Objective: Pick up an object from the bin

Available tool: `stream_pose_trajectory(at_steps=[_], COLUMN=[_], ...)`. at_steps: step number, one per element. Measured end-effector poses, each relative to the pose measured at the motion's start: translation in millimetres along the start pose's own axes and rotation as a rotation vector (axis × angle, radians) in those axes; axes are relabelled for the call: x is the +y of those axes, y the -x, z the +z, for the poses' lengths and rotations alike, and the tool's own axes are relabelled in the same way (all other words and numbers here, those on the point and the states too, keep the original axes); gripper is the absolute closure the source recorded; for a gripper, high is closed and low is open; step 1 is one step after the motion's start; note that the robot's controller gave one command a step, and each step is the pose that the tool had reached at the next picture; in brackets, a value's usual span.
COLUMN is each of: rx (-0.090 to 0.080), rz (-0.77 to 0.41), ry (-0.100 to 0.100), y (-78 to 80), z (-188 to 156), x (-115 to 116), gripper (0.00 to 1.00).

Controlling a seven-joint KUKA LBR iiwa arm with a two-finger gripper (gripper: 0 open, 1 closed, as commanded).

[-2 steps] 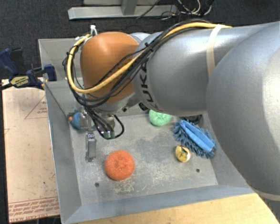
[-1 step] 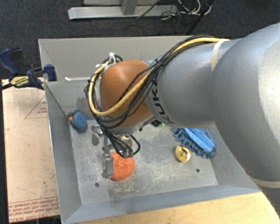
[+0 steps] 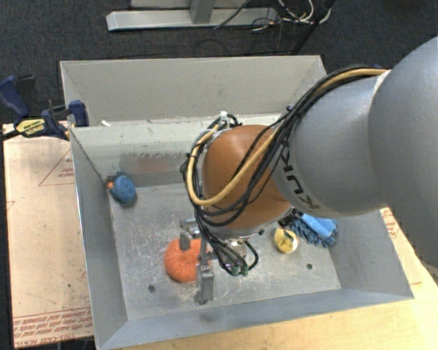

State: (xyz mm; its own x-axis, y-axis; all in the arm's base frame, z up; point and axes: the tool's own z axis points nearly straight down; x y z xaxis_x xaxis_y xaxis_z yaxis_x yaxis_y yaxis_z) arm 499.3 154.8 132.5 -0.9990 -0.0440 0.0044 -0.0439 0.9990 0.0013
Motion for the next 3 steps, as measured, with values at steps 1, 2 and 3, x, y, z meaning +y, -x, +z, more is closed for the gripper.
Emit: stream_pose_trajectory(at_steps=[1,2,3], rx=[-0.007,-0.006,-0.019], rz=[-0.112,-0.071,-0.063], ry=[0.002,0.002,0.007], y=[29.2,31.1,35.4], z=[15,59,73], x=[-5,-10,-10], gripper=[0.0,0.0,1.0])
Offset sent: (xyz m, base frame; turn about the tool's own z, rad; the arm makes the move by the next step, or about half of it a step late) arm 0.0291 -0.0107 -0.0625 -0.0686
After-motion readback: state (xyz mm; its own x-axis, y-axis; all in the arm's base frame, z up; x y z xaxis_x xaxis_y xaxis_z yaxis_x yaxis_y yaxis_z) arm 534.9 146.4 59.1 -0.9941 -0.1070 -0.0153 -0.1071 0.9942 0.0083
